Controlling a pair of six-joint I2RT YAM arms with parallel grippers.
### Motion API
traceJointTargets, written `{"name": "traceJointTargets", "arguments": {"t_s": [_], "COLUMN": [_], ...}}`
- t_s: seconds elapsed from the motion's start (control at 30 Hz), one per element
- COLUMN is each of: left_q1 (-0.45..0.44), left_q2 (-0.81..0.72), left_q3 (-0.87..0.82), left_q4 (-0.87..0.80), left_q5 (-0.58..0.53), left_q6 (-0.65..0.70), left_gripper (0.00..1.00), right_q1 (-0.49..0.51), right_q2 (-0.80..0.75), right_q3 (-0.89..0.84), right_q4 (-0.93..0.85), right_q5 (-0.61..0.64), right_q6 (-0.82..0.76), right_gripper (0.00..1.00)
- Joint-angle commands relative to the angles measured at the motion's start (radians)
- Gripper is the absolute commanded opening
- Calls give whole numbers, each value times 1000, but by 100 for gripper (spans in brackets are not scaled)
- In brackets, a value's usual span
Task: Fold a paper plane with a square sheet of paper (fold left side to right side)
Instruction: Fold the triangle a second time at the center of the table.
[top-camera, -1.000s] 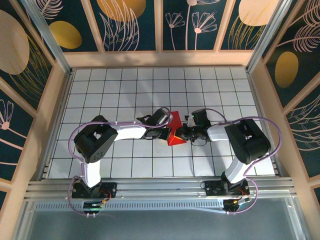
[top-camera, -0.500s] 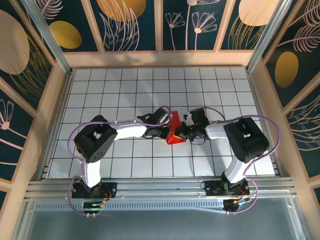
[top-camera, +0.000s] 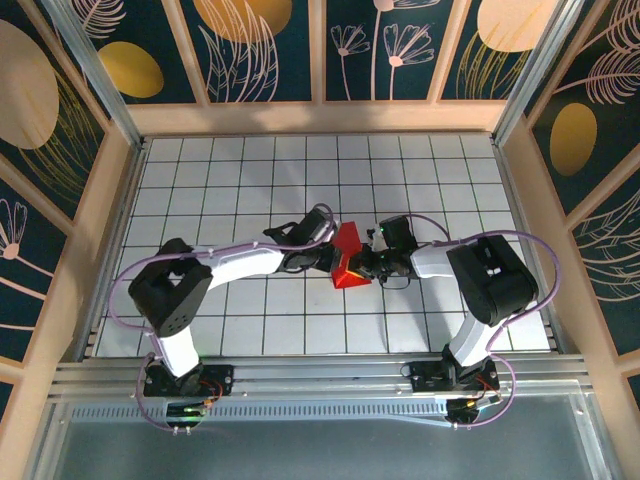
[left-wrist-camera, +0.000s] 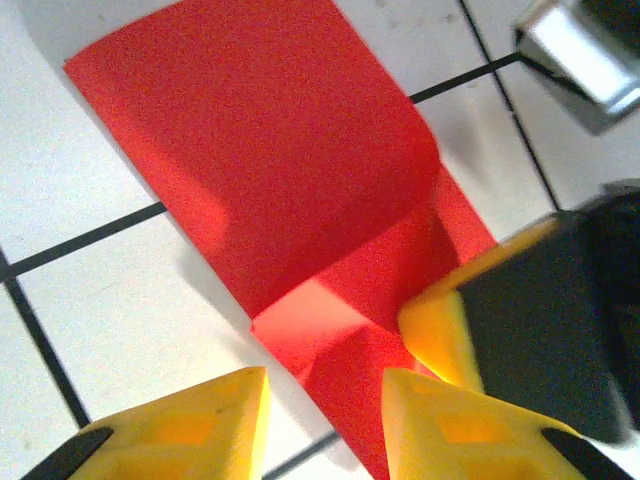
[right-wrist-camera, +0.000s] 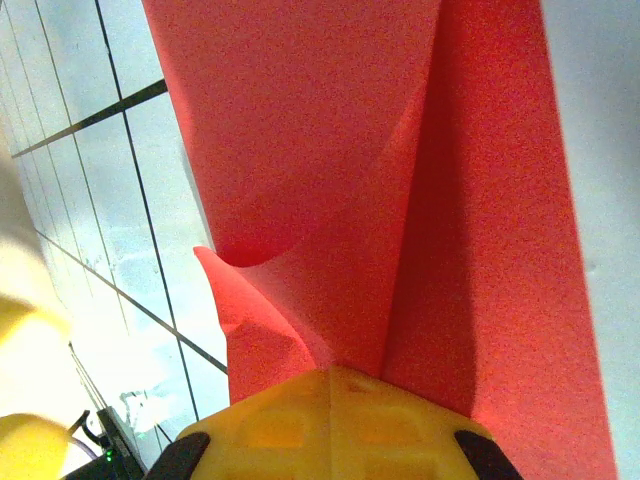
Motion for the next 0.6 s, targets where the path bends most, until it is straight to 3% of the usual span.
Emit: {"name": "traceJointTargets", "arguments": {"t_s": [0.0,0.1,0.2,0.4,0.57], "left_q1": [9,9,7,6,5], "left_q2": [-91,-133,-142,-72,-11], "left_q3": [-52,-136,-203,-196,-169], "left_q4": [-17,107,207,235,235], "left_q5": [108,278,367,420,422], "left_q6": [-92,-201,-306,-350,-345], "left_gripper": [31,24,18,7,3], "right_q1": [14,14,15,16,17], "right_q2": [32,30,30,31,29], "right_q3": [-18,-16,-19,-16,-15], "right_q4": [-59,-57,-52,-68,-77], "right_q5": [81,78,74,78,83], "right_q6": [1,-3,-2,-12,-15], "right_gripper": [0,0,0,0,0]}}
